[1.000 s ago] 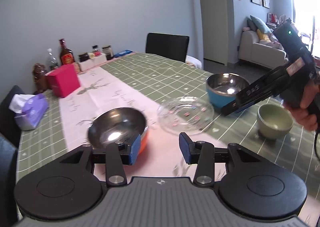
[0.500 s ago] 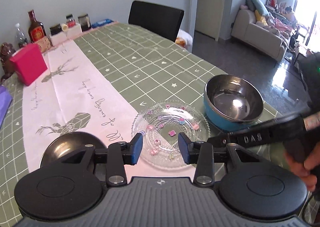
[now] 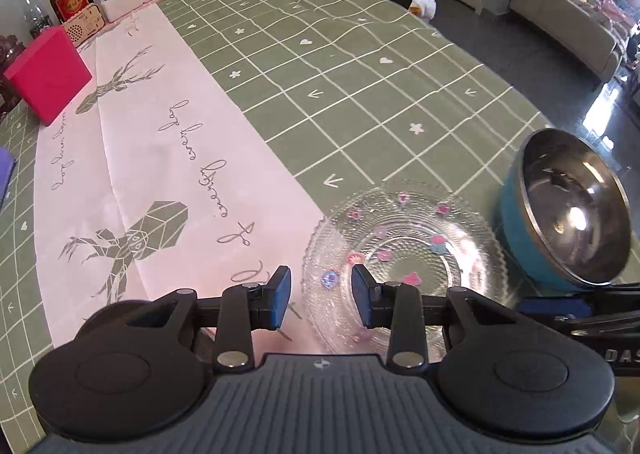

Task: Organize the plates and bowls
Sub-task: 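Close the left tool on the rim of the small glass plate, then lift and carry the small glass plate toward the stacked plates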

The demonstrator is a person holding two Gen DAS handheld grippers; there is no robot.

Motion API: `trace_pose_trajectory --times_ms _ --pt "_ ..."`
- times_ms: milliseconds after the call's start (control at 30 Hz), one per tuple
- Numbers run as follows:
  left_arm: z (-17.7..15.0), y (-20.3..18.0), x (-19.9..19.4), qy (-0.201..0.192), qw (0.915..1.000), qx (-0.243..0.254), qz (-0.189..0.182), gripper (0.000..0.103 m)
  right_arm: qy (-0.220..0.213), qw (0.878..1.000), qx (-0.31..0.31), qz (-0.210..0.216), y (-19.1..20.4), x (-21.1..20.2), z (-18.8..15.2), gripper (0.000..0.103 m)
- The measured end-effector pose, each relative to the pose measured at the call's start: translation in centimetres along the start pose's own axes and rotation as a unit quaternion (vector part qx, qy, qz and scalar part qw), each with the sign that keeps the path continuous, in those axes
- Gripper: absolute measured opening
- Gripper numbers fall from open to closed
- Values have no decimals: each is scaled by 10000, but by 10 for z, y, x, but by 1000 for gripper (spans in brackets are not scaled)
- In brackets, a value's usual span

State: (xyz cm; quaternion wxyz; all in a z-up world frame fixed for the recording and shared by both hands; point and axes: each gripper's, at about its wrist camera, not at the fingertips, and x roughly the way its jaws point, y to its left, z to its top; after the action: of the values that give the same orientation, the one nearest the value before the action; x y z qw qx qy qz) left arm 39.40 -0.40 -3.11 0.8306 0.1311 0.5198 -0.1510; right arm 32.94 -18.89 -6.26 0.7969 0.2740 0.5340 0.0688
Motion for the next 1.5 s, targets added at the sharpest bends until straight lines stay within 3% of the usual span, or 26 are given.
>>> trace_pose_trajectory --times_ms 167,433,600,667,867,1167,1267,1333,1400,1500 --pt "5 -1 18 183 9995 106 216 30 104 9997 199 28 -7 6 3 39" --pt "4 -2 30 182 9998 -26 68 28 43 9996 209 157 -9 10 7 36" --pt "2 -5 29 126 9999 -41 85 22 83 9996 160 215 -10 16 6 13" --pt "-2 -7 28 48 9999 2 130 21 83 9997 139 186 -11 16 7 9" --pt "-12 -13 21 106 9996 -50 262 20 135 9999 -73 76 -7 14 5 9" --pt "-44 -30 2 335 9986 -1 405 20 562 9969 -536 -107 -1 9 -3 10" --pt "-49 -27 -2 301 9989 -138 317 21 591 9963 -599 -162 -1 8 -3 11" --pt "-53 -23 -3 200 9984 -447 297 30 495 9968 -597 -193 -1 5 -3 16" --pt "-57 -22 -3 43 9976 -614 319 35 327 9969 -687 -191 2 1 -1 42" --pt "-63 -23 -2 -157 9958 -824 374 40 209 9969 -742 -184 3 1 2 43"
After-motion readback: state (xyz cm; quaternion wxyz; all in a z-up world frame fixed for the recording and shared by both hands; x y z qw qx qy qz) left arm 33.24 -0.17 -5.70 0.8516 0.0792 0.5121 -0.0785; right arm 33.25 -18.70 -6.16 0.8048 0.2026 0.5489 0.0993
